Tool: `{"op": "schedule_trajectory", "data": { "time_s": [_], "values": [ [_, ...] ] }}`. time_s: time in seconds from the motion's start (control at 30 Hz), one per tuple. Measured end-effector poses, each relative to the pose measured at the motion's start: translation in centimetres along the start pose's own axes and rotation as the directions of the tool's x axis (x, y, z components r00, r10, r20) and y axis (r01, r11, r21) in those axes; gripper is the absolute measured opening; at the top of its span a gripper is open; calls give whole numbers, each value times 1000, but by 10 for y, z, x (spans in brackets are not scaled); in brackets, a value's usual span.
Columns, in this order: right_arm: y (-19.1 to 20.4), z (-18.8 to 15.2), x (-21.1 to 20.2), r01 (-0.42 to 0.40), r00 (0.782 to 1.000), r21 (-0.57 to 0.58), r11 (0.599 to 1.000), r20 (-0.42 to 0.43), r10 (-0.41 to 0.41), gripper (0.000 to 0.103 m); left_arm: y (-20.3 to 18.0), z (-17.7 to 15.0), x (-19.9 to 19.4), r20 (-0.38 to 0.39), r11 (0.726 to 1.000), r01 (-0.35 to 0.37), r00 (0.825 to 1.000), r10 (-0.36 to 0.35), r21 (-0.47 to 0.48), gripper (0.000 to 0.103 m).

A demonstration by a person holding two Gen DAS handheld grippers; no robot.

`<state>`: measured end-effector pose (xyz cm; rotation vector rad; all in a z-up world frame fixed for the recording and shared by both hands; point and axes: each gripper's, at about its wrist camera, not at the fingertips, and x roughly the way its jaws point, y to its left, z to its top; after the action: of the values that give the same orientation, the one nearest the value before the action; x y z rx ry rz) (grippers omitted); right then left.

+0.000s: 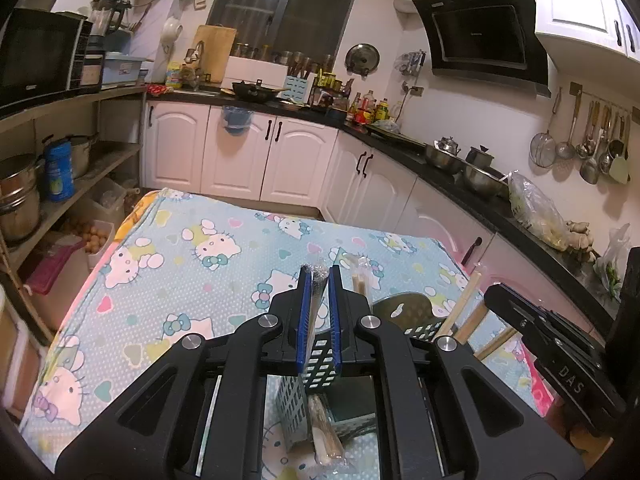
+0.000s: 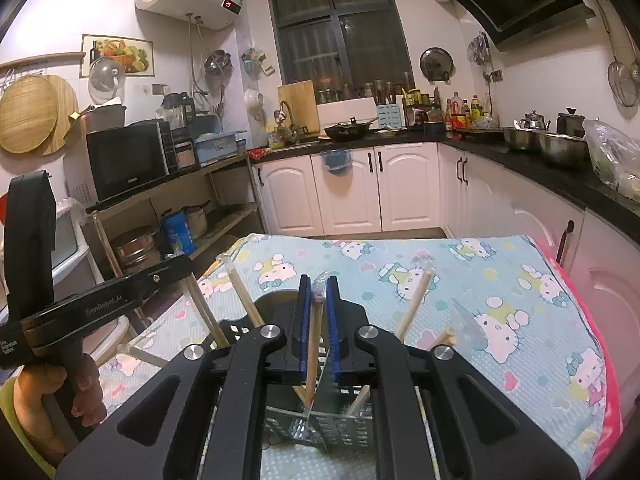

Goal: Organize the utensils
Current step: 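Lower both chopsticks into the caddy and open both tools, then withdraw both open tools from the caddy back over the cloth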

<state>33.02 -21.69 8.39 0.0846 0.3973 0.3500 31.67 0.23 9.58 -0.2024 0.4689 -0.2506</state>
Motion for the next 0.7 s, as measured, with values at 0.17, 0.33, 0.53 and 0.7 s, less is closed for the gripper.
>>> {"op": "schedule_trajectory", "data": {
  "time_s": [0.17, 0.33, 0.53, 0.7],
  "values": [
    [-5, -1, -4, 3, 1000, 15, 1000, -13, -3, 19, 3, -2, -4, 1, 1000, 2, 1000, -2, -11, 8],
    [-6, -3, -8, 1, 1000, 19, 1000, -21, -1, 23, 3, -2, -9, 6, 1000, 2, 1000, -2, -16, 16],
    [-7, -7, -12, 1, 999, 20, 1000, -36, 0, 28, 4, -2, -14, 3, 1000, 5, 1000, -5, -26, 20],
    [-8, -11, -18, 0, 999, 22, 1000, -39, 1, 30, 7, -4, -24, -2, 999, 11, 1000, -11, -44, 31]
  ]
}}
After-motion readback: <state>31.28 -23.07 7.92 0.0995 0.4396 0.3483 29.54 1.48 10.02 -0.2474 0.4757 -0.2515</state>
